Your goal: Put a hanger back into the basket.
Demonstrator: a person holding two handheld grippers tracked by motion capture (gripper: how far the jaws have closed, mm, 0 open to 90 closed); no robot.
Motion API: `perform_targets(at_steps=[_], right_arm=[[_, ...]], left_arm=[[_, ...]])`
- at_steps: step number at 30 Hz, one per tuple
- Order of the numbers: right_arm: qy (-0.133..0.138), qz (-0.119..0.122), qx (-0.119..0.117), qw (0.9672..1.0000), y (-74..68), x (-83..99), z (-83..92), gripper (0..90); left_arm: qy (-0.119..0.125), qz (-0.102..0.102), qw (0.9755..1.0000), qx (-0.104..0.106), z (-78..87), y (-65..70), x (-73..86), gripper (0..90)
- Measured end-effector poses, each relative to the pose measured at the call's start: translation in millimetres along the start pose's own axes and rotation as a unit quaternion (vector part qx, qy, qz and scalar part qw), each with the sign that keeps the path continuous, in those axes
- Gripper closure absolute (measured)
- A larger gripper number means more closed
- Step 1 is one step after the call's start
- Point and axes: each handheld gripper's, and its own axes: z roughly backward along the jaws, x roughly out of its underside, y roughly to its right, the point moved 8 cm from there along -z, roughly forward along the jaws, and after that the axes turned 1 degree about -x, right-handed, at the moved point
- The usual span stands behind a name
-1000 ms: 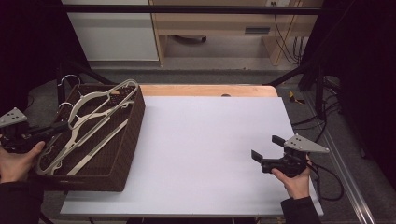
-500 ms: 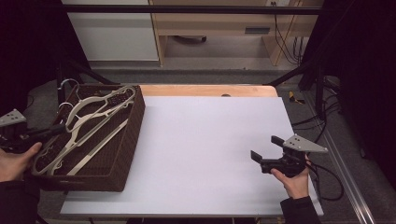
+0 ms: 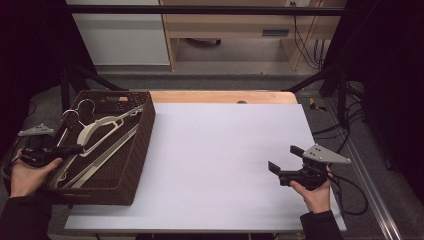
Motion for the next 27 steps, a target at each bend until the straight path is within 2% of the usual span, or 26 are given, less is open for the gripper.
perform_targets(at_steps=[1, 2, 4, 8, 12, 15, 17, 20, 24, 27], right_arm=[[0.000, 0.000, 0.000, 1.0000, 0.0, -0.1, 0.0, 2.6], [0.001, 0.000, 0.000, 1.0000, 0.1, -0.1, -0.2, 2.6], [-0.001, 0.001, 0.000, 1.0000, -0.4, 0.3, -0.6, 2.6], [-0.002, 0.004, -0.002, 1.0000, -0.5, 0.4, -0.6, 2.6], [0.002, 0.001, 0.000, 1.0000, -0.2, -0.6, 0.0, 2.6], [0.005, -0.004, 0.000, 1.0000, -0.6, -1.2, -0.3, 2.6], [0.004, -0.004, 0.000, 1.0000, -0.8, -1.0, -0.3, 2.6], [0.005, -0.004, 0.000, 1.0000, -0.6, -1.0, -0.3, 2.6], [0.007, -0.004, -0.001, 1.0000, -0.1, -0.8, 0.1, 2.6], [0.006, -0.004, -0.002, 1.0000, 0.5, 0.0, 0.1, 2.4]], left_arm=[[-0.013, -0.001, 0.9998, -0.017, -2.1, -1.4, 2.2, 82.3], [-0.012, -0.002, 0.9996, -0.026, -2.7, -2.3, 2.5, 82.2], [0.005, 0.011, 0.9992, -0.038, 0.4, -4.5, 0.9, 79.4], [0.037, 0.020, 0.9980, -0.048, 11.2, -4.9, -2.7, 73.6], [0.081, 0.018, 0.9956, -0.044, 23.8, 4.8, -8.4, 65.0], [0.115, 0.016, 0.9928, -0.026, 32.9, 19.2, -13.9, 57.0], [0.138, 0.009, 0.9901, -0.022, 37.3, 30.8, -17.6, 51.5], [0.165, -0.002, 0.9862, -0.005, 40.3, 51.4, -21.4, 43.3], [0.189, -0.011, 0.9818, 0.021, 36.7, 79.4, -23.9, 35.2], [0.205, -0.011, 0.9778, 0.042, 32.1, 99.3, -25.0, 29.7]])
